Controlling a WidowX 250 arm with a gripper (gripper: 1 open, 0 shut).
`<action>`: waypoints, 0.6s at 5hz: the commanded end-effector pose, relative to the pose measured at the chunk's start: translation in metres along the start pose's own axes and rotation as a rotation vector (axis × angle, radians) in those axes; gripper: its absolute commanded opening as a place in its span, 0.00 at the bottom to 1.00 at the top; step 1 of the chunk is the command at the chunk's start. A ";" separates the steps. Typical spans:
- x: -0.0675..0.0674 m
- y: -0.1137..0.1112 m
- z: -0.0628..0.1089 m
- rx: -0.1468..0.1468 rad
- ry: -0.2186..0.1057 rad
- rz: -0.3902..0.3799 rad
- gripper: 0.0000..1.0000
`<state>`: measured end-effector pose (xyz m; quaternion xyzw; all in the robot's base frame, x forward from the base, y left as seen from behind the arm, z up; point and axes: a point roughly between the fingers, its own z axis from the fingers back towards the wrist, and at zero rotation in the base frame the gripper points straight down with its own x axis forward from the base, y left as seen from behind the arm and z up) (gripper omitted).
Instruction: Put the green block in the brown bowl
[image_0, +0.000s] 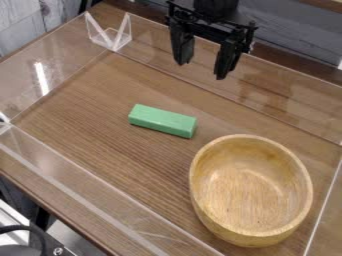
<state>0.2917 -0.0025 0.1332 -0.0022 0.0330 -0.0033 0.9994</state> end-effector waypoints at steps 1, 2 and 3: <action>-0.005 0.006 -0.010 0.007 0.021 -0.250 1.00; -0.021 0.013 -0.031 0.016 0.046 -0.500 1.00; -0.032 0.017 -0.041 0.045 0.022 -0.718 1.00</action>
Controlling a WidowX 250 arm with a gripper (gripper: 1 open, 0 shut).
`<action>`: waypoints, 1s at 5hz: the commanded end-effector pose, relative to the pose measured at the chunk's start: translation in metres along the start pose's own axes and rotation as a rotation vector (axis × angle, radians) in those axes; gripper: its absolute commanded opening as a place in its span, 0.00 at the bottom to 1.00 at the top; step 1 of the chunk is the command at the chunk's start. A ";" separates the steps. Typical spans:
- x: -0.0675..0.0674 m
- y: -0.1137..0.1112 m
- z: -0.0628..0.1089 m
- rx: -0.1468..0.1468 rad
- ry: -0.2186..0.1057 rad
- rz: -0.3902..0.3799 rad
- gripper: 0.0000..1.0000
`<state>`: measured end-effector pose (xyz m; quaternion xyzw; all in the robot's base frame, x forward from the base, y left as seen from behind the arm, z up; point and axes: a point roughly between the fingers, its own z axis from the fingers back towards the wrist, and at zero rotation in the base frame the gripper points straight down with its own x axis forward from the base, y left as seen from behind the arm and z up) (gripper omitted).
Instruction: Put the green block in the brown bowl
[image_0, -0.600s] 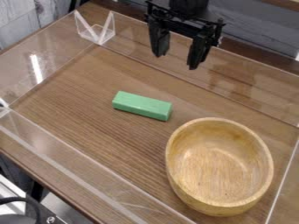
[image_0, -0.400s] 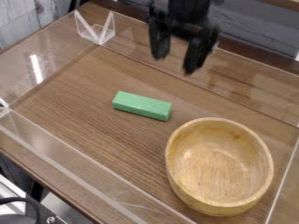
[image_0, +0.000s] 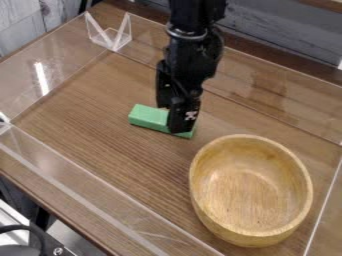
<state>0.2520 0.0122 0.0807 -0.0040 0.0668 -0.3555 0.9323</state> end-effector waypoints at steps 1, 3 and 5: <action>-0.006 0.008 0.008 0.070 -0.050 -0.052 1.00; -0.016 0.018 0.000 0.136 -0.073 -0.109 1.00; -0.012 0.024 -0.009 0.147 -0.086 -0.165 1.00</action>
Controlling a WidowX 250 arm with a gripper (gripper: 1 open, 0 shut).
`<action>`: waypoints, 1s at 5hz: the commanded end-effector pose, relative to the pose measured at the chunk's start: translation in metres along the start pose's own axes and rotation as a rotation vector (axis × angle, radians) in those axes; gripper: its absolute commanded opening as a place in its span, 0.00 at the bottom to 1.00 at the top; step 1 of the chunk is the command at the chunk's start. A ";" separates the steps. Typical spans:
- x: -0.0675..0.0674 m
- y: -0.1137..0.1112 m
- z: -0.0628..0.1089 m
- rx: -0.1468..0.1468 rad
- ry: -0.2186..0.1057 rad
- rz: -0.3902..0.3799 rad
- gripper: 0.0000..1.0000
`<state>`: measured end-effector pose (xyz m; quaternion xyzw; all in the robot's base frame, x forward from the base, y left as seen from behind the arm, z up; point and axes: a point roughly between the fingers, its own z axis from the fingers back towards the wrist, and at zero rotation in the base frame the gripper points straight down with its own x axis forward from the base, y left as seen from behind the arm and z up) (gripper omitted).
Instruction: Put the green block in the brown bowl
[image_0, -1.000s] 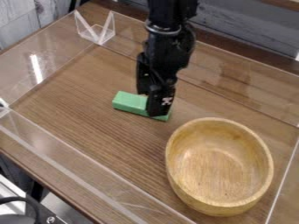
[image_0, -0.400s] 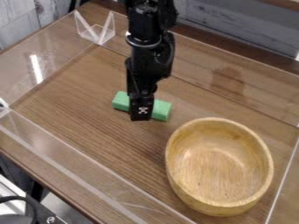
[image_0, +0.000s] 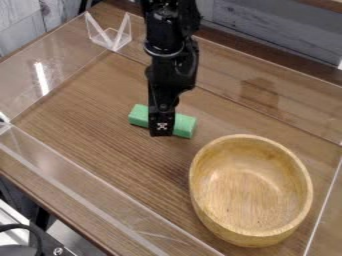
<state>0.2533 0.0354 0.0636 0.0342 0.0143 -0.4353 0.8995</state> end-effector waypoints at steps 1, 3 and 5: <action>0.001 0.008 0.002 0.028 -0.023 -0.013 1.00; 0.002 0.011 -0.008 0.023 -0.033 -0.034 1.00; 0.004 0.014 -0.020 0.015 -0.047 -0.041 1.00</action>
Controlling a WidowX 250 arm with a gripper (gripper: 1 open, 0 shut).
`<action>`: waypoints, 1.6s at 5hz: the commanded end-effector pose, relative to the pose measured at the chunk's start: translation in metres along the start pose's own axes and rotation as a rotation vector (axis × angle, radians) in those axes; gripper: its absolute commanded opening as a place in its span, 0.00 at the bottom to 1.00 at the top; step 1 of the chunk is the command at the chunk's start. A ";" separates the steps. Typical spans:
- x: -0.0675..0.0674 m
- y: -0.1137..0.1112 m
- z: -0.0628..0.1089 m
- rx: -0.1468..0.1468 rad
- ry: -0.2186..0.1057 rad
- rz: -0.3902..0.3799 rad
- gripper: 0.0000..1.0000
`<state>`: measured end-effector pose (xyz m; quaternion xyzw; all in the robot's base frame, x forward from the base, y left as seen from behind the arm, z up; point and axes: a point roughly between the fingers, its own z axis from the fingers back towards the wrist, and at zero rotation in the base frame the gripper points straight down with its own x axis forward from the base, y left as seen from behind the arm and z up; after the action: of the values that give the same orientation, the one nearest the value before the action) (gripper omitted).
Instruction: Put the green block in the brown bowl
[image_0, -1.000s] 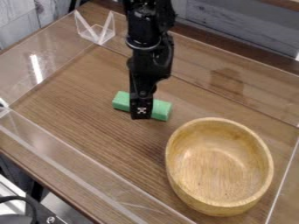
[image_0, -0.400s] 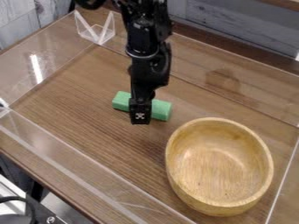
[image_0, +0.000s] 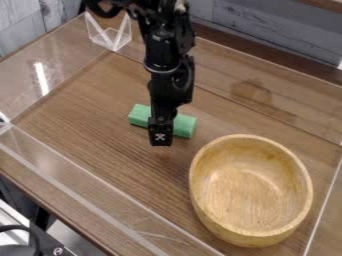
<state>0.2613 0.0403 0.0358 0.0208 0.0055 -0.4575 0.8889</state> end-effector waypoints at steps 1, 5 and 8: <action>0.001 0.007 0.003 0.023 -0.025 0.011 1.00; 0.002 0.001 -0.001 -0.034 -0.033 0.048 0.00; 0.002 -0.001 0.008 -0.065 -0.024 0.077 0.00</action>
<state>0.2505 0.0352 0.0292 -0.0311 0.0336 -0.4219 0.9055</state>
